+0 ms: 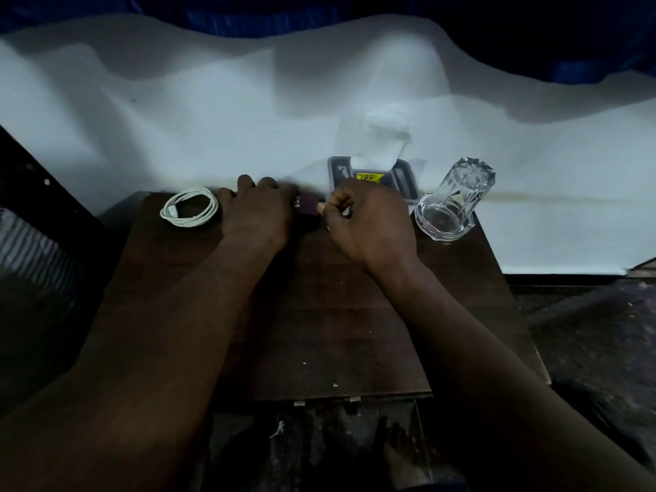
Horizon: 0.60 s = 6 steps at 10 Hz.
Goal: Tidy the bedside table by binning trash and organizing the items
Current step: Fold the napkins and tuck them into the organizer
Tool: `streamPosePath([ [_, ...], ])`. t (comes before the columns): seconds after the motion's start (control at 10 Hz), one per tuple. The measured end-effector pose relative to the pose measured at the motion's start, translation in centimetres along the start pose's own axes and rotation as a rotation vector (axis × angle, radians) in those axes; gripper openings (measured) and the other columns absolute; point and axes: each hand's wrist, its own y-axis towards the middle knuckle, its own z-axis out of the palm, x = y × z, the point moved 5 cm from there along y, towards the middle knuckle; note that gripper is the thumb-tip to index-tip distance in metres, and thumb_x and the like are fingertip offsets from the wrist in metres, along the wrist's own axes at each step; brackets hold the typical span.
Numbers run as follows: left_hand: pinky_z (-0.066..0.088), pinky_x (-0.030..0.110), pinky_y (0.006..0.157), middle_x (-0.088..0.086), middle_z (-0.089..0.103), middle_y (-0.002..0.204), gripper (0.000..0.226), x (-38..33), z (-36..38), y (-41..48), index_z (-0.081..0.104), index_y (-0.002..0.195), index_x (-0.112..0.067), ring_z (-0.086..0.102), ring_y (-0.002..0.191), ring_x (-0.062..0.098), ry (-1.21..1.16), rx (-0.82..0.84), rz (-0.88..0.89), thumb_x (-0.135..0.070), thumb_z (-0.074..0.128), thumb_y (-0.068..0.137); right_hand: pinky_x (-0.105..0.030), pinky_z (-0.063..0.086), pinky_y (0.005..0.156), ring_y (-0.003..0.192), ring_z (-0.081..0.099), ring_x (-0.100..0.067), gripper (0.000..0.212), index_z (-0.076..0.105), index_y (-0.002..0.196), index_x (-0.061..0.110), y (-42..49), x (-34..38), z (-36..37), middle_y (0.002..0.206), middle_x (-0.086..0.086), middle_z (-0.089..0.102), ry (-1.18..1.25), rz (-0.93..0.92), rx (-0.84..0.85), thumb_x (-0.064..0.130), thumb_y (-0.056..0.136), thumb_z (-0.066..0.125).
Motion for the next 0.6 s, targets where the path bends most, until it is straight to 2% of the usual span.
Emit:
streamPosePath([
  [0.2, 0.033, 0.058, 0.101, 0.003, 0.061, 0.127, 0.033, 0.4, 0.0, -0.3, 0.058, 0.123, -0.037, 0.046, 0.124, 0.038, 0.024, -0.004, -0.006, -0.038, 0.063, 0.090, -0.040, 0.056, 0.074, 0.084, 0.068, -0.020, 0.019, 0.068, 0.079, 0.024, 0.1, 0.2, 0.6, 0.082, 0.005, 0.073, 0.001, 0.006, 0.033, 0.042, 0.085, 0.068],
  [0.4, 0.036, 0.056, 0.100, 0.007, 0.058, 0.136, 0.058, -0.5, -1.5, -0.8, 0.048, 0.140, -0.026, 0.044, 0.128, 0.039, 0.012, -0.067, 0.006, -0.039, 0.068, 0.087, -0.039, 0.056, 0.074, 0.083, 0.068, -0.020, 0.020, 0.069, 0.079, 0.022, -0.1, -0.2, 0.0, 0.082, 0.005, 0.073, -0.014, 0.022, 0.038, 0.041, 0.085, 0.069],
  [0.6, 0.038, 0.052, 0.098, 0.006, 0.058, 0.139, 0.060, -1.9, -3.6, -2.3, 0.049, 0.143, -0.023, 0.043, 0.131, 0.038, 0.023, -0.147, 0.067, -0.038, 0.066, 0.088, -0.038, 0.057, 0.070, 0.079, 0.069, -0.020, 0.017, 0.070, 0.081, 0.021, -0.6, -0.1, -1.3, 0.081, 0.002, 0.074, -0.005, 0.030, 0.039, 0.037, 0.085, 0.068],
])
